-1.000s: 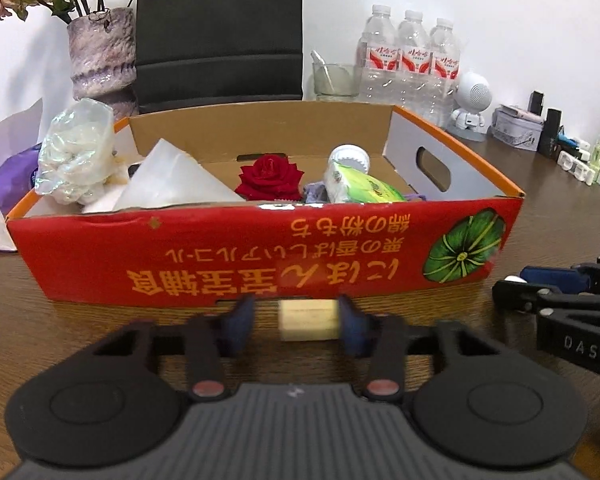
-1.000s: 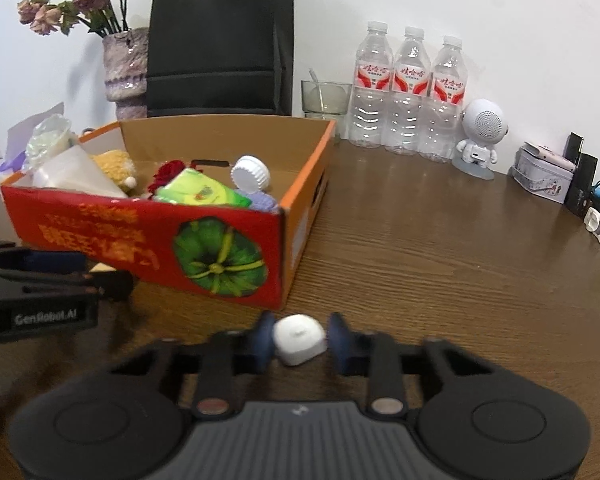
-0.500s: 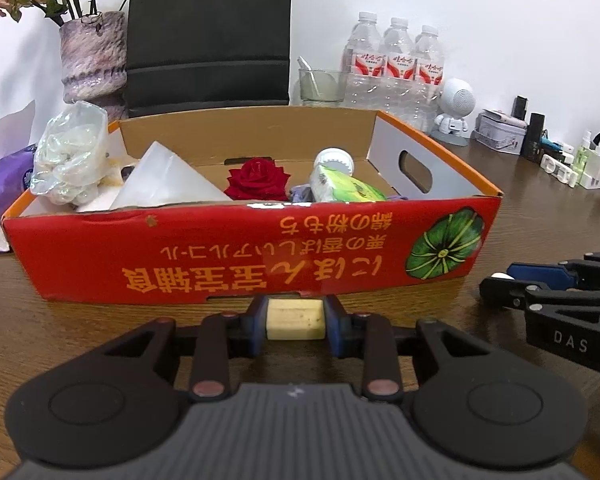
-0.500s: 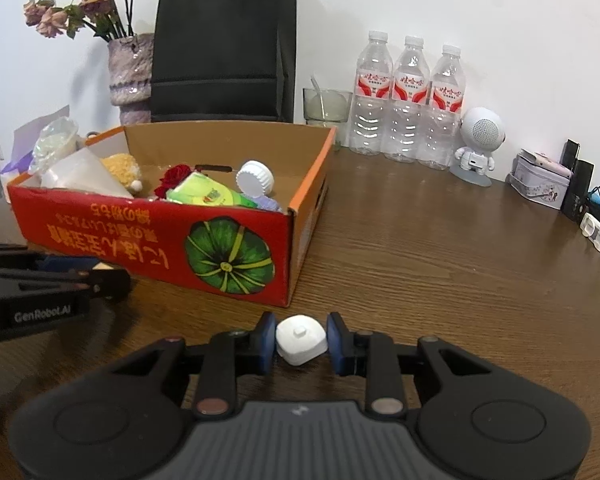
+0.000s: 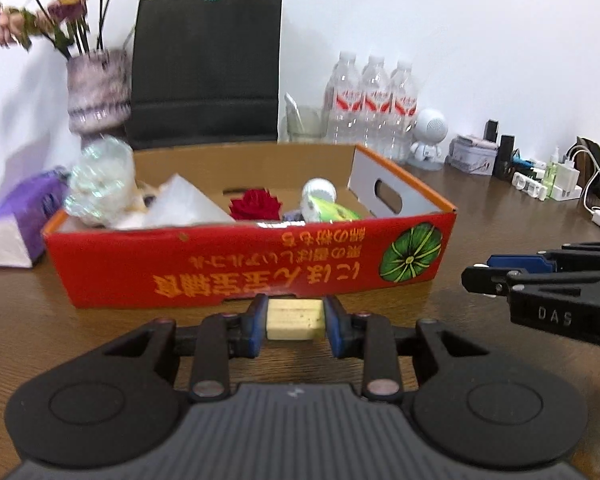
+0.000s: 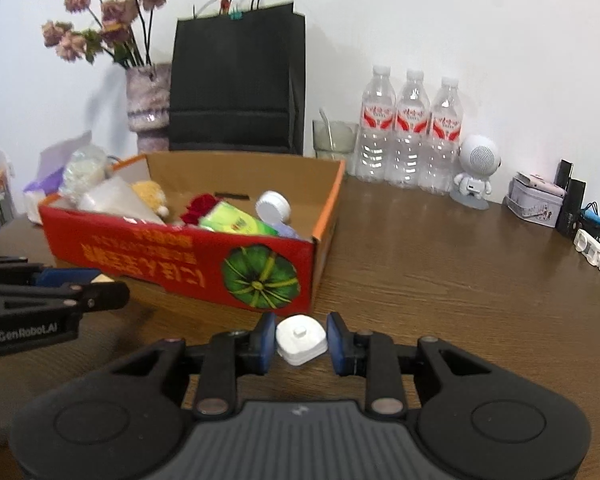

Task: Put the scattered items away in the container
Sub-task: 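Drop the sponge block with the left tool while the right tool drops the cap into box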

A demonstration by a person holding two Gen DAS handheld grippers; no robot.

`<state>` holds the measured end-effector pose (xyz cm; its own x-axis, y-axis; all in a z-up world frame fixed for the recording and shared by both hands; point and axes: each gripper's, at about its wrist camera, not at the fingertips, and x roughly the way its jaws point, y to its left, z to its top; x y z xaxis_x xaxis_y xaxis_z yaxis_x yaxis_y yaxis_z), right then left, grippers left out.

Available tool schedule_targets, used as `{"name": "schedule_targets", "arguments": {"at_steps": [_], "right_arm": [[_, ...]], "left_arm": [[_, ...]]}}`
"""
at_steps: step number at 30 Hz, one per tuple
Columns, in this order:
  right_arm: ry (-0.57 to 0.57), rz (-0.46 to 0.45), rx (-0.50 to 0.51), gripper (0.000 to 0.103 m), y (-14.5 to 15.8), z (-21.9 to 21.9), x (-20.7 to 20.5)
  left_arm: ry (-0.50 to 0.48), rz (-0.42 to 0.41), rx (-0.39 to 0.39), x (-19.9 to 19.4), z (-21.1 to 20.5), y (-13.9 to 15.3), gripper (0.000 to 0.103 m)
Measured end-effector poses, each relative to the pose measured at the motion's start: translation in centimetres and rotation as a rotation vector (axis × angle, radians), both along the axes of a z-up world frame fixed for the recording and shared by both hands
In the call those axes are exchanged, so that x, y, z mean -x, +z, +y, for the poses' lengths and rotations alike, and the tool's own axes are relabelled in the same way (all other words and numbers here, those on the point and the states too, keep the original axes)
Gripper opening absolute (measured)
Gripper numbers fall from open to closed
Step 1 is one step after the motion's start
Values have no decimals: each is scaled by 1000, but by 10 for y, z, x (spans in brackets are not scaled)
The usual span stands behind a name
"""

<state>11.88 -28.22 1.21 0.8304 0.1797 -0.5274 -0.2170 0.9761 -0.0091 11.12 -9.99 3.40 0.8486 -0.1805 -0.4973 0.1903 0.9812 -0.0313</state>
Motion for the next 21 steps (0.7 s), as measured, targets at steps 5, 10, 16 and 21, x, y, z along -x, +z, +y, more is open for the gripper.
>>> {"name": "schedule_targets", "arguments": {"at_steps": [5,10,16,21], "right_arm": [[19,-34,-25,26,17,10,11],[73,-93,-31,26,43,34,18],[95,-127,-40,26,72,69,-2],[102,-157,-57,26,94,93,-31]], "left_arm": [[0,-44,40,14,21,21,31],[11,-81,90,15,39,43,31],[19,-115,140,-4,54,67,31],[59,-142,173,-36,67,85,31]]}}
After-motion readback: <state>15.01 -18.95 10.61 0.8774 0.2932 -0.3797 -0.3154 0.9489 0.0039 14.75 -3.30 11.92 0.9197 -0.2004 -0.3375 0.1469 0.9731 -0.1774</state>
